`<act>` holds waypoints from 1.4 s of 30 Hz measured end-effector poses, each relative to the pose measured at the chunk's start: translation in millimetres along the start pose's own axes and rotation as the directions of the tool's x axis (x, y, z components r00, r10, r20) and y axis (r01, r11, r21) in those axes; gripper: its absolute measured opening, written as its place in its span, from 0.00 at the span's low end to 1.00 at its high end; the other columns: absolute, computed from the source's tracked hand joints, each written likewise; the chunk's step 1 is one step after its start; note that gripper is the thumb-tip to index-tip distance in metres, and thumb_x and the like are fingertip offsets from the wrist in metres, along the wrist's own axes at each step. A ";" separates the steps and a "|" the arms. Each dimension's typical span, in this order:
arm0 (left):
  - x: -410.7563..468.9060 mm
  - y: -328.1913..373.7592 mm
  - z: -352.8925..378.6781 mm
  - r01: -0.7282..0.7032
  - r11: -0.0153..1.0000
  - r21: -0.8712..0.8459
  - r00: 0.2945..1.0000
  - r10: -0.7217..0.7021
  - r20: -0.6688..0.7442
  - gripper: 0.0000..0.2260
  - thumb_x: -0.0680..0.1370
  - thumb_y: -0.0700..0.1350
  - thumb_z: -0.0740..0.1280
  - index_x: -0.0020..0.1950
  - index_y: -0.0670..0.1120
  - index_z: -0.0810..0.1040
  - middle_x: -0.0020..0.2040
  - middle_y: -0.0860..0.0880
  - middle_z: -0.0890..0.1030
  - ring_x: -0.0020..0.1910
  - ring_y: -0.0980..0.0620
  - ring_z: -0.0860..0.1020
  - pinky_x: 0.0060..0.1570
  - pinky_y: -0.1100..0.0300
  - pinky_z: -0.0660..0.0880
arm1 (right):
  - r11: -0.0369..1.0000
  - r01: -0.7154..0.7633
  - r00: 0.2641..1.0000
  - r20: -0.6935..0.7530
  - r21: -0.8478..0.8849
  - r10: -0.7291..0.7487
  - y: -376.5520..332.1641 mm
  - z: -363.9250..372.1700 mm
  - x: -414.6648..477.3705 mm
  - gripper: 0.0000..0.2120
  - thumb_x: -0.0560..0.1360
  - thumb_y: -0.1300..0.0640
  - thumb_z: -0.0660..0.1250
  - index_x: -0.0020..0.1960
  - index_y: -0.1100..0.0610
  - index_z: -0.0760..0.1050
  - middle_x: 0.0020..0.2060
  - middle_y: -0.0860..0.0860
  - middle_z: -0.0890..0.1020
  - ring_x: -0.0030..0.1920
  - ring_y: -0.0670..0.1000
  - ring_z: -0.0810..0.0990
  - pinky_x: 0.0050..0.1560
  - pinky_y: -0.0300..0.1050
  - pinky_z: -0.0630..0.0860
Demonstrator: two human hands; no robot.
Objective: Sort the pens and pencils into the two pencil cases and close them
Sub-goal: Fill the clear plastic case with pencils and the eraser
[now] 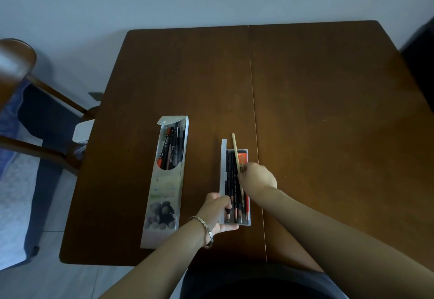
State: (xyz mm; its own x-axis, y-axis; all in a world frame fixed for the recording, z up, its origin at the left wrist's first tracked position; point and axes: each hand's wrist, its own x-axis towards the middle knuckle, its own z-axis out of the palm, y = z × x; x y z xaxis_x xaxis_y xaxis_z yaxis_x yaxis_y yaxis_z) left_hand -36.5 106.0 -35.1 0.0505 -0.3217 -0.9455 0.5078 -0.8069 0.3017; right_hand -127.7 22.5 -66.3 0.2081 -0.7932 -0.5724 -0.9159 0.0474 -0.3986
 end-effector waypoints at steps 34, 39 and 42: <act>14.4 -7.9 -7.9 -0.026 0.997 0.070 0.998 0.022 0.059 0.14 0.75 0.32 0.57 0.58 0.45 0.64 0.51 0.45 0.67 0.59 0.40 0.70 0.55 0.41 0.75 | 0.965 -0.207 0.978 0.073 0.162 0.197 -14.8 7.7 20.8 0.08 0.75 0.60 0.62 0.49 0.63 0.77 0.42 0.56 0.85 0.42 0.55 0.84 0.46 0.48 0.81; 14.4 -8.9 -8.6 -0.053 0.992 0.118 0.997 0.045 0.070 0.14 0.75 0.33 0.58 0.59 0.44 0.64 0.47 0.47 0.68 0.48 0.45 0.73 0.57 0.40 0.75 | 0.945 -0.182 0.978 0.146 0.271 0.146 -11.3 -4.0 19.9 0.08 0.74 0.57 0.65 0.40 0.61 0.74 0.33 0.54 0.81 0.36 0.52 0.82 0.41 0.45 0.80; 14.9 -7.7 -9.9 -0.039 0.994 0.105 0.997 0.032 0.068 0.16 0.75 0.33 0.58 0.61 0.44 0.64 0.48 0.46 0.67 0.47 0.46 0.72 0.56 0.41 0.75 | 0.934 -0.079 0.995 0.092 0.349 0.050 -7.4 -11.8 11.1 0.13 0.73 0.55 0.65 0.33 0.58 0.68 0.32 0.55 0.76 0.34 0.52 0.76 0.32 0.43 0.72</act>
State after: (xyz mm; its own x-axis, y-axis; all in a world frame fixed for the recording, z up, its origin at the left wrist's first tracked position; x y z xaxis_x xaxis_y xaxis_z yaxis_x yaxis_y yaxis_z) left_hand -31.1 112.4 -52.7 0.0082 -0.3798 -0.9250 0.4121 -0.8415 0.3492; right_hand -122.7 6.1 -61.3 0.1932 -0.7305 -0.6551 -0.7521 0.3185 -0.5770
